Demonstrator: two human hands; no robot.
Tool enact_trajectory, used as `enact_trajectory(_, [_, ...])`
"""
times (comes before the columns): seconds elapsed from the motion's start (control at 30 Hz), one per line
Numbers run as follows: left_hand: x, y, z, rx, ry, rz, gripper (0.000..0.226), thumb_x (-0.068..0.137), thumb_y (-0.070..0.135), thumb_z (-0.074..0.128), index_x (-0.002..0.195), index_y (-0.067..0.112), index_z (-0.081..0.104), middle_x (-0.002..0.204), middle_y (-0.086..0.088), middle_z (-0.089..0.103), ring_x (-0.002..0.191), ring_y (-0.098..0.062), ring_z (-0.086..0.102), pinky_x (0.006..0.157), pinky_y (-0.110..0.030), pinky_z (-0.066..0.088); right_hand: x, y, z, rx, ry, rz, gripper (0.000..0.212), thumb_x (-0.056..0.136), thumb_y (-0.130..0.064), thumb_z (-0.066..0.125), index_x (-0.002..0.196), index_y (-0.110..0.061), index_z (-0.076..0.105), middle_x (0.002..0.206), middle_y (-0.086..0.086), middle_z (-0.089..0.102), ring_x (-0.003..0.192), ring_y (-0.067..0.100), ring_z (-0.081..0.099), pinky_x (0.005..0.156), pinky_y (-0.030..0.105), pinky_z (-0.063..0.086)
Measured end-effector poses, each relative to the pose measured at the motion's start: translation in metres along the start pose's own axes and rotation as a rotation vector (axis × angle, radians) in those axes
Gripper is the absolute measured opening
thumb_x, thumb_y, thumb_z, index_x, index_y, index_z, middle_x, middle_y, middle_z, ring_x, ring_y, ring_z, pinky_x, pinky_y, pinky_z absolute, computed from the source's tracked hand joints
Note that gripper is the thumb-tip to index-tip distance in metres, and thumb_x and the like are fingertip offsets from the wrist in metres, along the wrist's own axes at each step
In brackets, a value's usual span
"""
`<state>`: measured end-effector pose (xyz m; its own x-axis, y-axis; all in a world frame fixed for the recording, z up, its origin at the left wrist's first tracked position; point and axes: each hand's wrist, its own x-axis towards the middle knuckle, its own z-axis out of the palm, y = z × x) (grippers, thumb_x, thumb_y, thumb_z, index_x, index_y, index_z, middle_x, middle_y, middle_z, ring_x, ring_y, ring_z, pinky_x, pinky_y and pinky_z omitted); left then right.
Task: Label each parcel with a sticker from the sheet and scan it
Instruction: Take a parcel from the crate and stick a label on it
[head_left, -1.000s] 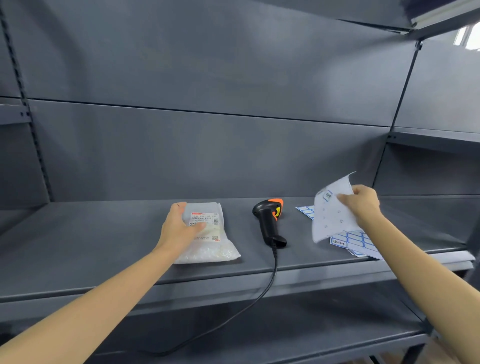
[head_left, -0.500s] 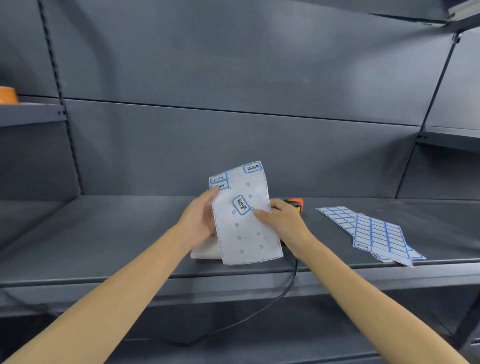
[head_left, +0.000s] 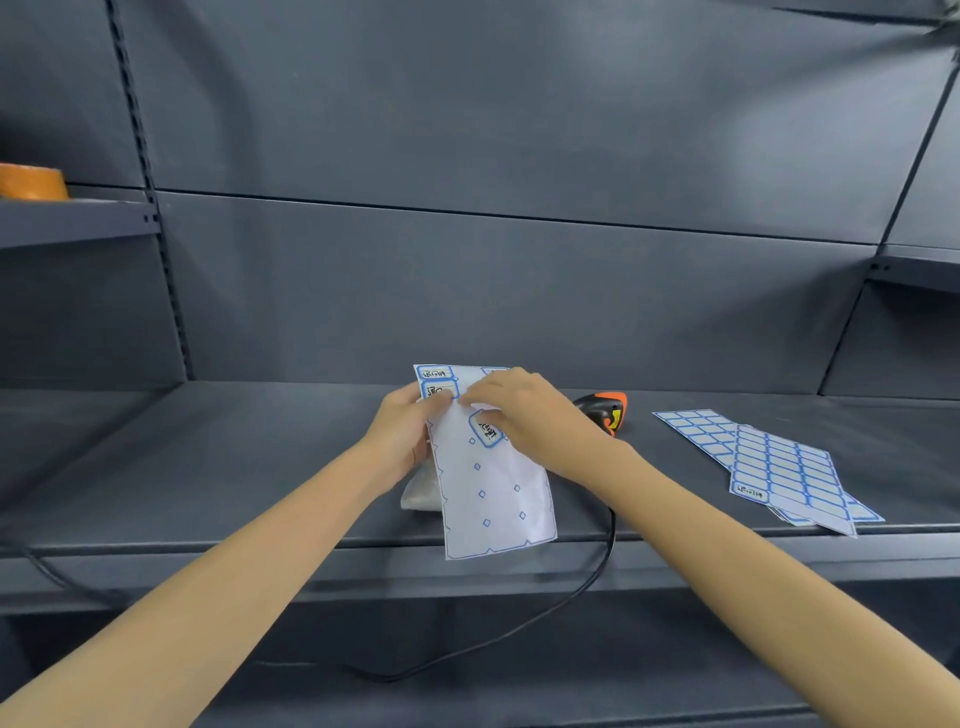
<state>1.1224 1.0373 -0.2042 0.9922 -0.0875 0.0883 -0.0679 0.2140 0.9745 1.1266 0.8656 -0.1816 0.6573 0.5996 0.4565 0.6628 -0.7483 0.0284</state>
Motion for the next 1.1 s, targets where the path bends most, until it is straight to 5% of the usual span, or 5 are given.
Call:
enact_trajectory(0.23, [-0.002, -0.001, -0.008, 0.045, 0.039, -0.002, 0.026, 0.099, 0.011, 0.047, 0.121, 0.007, 0.06, 0.11, -0.012, 0.069, 0.084, -0.024, 0.068, 0.06, -0.03, 0.055, -0.003, -0.003, -0.002, 0.148, 0.006, 0.091, 0.013, 0.094, -0.02, 0.056, 0.099, -0.02, 0.068, 0.102, -0.008, 0.064, 0.099, 0.009, 0.051, 0.083, 0.022, 0.04])
enact_trajectory(0.37, [-0.004, -0.002, -0.024, 0.03, 0.11, 0.004, 0.025, 0.097, 0.01, 0.049, 0.118, 0.011, 0.063, 0.111, -0.008, 0.07, 0.091, -0.026, 0.067, 0.072, -0.035, 0.055, -0.01, 0.004, -0.006, 0.67, 0.238, 0.424, 0.005, 0.085, -0.023, 0.069, 0.082, -0.027, 0.068, 0.084, -0.012, 0.071, 0.076, 0.002, 0.063, 0.074, 0.014, 0.048])
enact_trajectory(0.53, [-0.012, -0.001, -0.059, -0.027, 0.233, 0.03, 0.021, 0.09, 0.009, 0.055, 0.104, 0.016, 0.069, 0.097, -0.004, 0.072, 0.08, -0.02, 0.068, 0.063, -0.027, 0.053, -0.019, 0.022, 0.009, 1.019, 0.183, 0.815, 0.005, 0.084, -0.016, 0.072, 0.084, -0.015, 0.067, 0.07, -0.005, 0.064, 0.056, 0.006, 0.055, 0.051, 0.012, 0.046])
enact_trajectory(0.97, [-0.026, -0.001, -0.091, -0.101, 0.281, 0.021, 0.021, 0.09, 0.01, 0.055, 0.103, 0.018, 0.069, 0.089, -0.002, 0.071, 0.075, -0.022, 0.066, 0.063, -0.029, 0.051, 0.007, 0.008, 0.043, 0.73, -0.107, 0.821, 0.013, 0.08, -0.016, 0.075, 0.088, -0.013, 0.065, 0.065, -0.003, 0.053, 0.051, 0.008, 0.044, 0.045, 0.014, 0.034])
enact_trajectory(1.1, [-0.026, -0.001, -0.09, -0.095, 0.269, 0.028, 0.022, 0.089, 0.01, 0.055, 0.106, 0.018, 0.068, 0.091, -0.003, 0.071, 0.076, -0.023, 0.065, 0.062, -0.029, 0.05, 0.016, 0.003, 0.042, 0.33, -0.213, 0.695, 0.037, 0.082, -0.026, 0.07, 0.116, -0.017, 0.056, 0.102, 0.0, 0.054, 0.089, 0.018, 0.055, 0.06, 0.024, 0.041])
